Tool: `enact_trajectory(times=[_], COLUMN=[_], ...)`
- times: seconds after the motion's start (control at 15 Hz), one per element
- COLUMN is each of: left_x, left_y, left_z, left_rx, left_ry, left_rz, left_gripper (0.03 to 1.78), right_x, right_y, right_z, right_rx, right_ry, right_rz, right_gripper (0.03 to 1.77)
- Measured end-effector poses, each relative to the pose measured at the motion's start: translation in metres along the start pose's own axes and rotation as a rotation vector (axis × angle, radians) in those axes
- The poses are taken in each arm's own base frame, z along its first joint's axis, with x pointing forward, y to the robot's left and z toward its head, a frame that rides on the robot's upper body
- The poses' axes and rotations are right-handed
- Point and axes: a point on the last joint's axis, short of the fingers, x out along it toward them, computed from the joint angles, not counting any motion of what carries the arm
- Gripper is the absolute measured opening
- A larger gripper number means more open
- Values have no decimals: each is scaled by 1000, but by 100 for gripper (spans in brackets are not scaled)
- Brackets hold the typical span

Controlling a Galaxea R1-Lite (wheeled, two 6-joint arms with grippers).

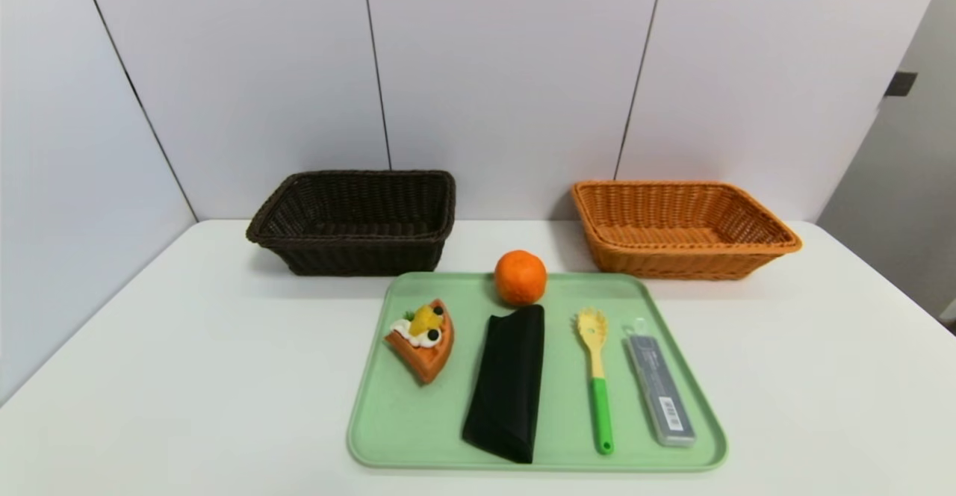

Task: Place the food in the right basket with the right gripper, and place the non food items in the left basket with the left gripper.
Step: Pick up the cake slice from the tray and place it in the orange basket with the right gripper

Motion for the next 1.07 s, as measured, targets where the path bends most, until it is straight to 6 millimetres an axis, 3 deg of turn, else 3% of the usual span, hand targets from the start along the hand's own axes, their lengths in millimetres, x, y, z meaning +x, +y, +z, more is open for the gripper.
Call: enact_trajectory(times=[0.33, 0.53, 0.67, 0.8, 1.07], left_x=[-2, -15, -18, -10, 34], left_y=[0, -1, -2, -4, -8], left_z=[1, 34, 69, 107, 187], left_rx=[14, 73, 82, 82, 25], left_ry=[34, 34, 72, 116, 200], left_rz=[-3, -26, -35, -51, -81], left_gripper=[169, 169, 169, 169, 169], right_x=[0, -8, -12, -8, 30], right_y=[0, 1, 1, 2, 2], right_z=[0, 22, 55, 103, 213], right_rx=[-6, -5, 0, 11, 66], right_ry=[13, -5, 14, 49, 141], right_rz=[0, 30, 59, 83, 122], right_gripper=[171, 171, 171, 171, 171])
